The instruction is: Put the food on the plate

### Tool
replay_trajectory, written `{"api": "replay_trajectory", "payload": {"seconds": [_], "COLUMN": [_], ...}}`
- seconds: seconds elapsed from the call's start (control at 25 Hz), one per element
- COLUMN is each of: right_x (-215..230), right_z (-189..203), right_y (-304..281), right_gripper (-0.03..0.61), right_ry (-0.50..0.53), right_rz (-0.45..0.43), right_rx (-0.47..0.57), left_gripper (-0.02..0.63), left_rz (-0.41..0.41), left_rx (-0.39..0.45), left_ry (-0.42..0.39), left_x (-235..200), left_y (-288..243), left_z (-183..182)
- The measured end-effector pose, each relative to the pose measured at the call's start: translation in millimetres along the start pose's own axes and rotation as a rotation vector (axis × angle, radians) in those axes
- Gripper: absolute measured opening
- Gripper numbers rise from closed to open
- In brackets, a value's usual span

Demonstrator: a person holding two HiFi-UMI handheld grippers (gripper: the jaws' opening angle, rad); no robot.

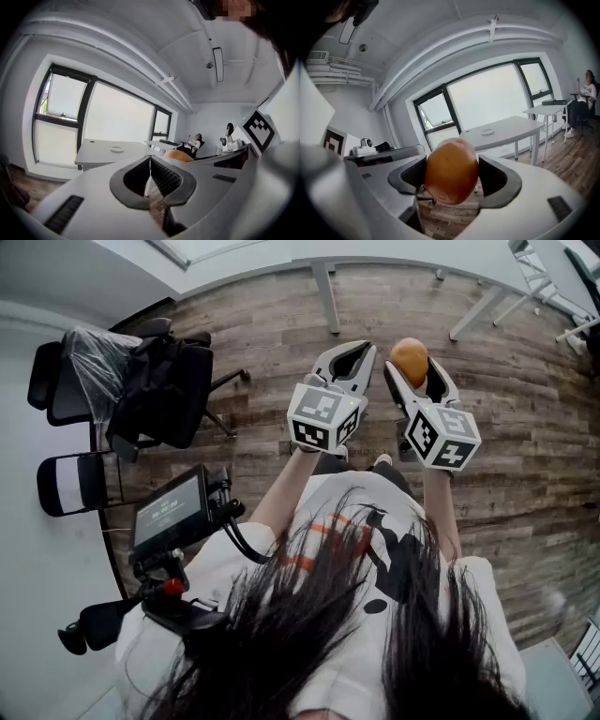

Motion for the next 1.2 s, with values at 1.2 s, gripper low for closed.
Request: {"api": "replay_trajectory", "payload": {"seconds": [1.2], "right_x": [-28], "right_z": [14], "right_y": [-22], "right_gripper": [0.344], "right_ry": [-0.016], "right_rz": [0.127], "right_rx": [0.018], "left_gripper": [0.006], "left_rz": [0.067], "left_rx": [-0.045], "left_ry": [0.030], "left_x": [-59], "left_y": [13], "left_z": [20]}}
Point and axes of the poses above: the fingertips, and each gripper's own axes: y backward along the fingers, x to its right, z out of its underside, the point moved 6 cm from there along y, backward along the fingers, and after that the axes turned 3 degrees about -z, right-handed, at the moved point
